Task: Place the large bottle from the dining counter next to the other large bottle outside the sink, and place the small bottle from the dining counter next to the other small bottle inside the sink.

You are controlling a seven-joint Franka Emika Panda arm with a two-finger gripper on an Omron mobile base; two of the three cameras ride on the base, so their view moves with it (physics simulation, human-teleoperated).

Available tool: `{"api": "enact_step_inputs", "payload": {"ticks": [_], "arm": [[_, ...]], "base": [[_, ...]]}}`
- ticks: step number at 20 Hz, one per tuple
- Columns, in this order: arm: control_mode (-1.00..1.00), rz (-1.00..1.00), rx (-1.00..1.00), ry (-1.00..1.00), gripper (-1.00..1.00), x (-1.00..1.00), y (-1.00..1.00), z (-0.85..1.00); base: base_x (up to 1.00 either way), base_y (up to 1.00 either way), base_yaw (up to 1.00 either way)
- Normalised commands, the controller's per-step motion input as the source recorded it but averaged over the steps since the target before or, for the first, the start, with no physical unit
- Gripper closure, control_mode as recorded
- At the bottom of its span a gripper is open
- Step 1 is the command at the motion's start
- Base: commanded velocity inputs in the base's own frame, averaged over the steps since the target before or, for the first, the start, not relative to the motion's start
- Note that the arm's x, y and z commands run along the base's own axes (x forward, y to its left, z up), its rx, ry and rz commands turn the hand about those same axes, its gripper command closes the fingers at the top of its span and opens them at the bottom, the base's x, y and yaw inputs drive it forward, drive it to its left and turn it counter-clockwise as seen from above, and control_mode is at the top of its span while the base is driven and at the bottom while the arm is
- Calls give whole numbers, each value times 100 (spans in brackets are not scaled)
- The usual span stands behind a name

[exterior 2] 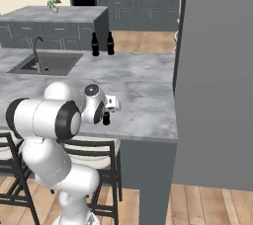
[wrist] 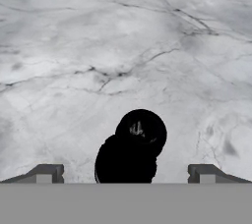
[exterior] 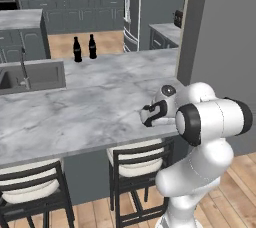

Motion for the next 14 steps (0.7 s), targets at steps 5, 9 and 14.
{"api": "enact_step_inputs", "payload": {"ticks": [5, 9, 14], "arm": [[-100, 0, 0, 0, -100, 12, 0, -13], [-100, 0, 0, 0, -100, 11, 0, -18], [-100, 0, 0, 0, 100, 1, 0, -14]], "base": [[0, 0, 0], [0, 0, 0], [0, 0, 0]]}}
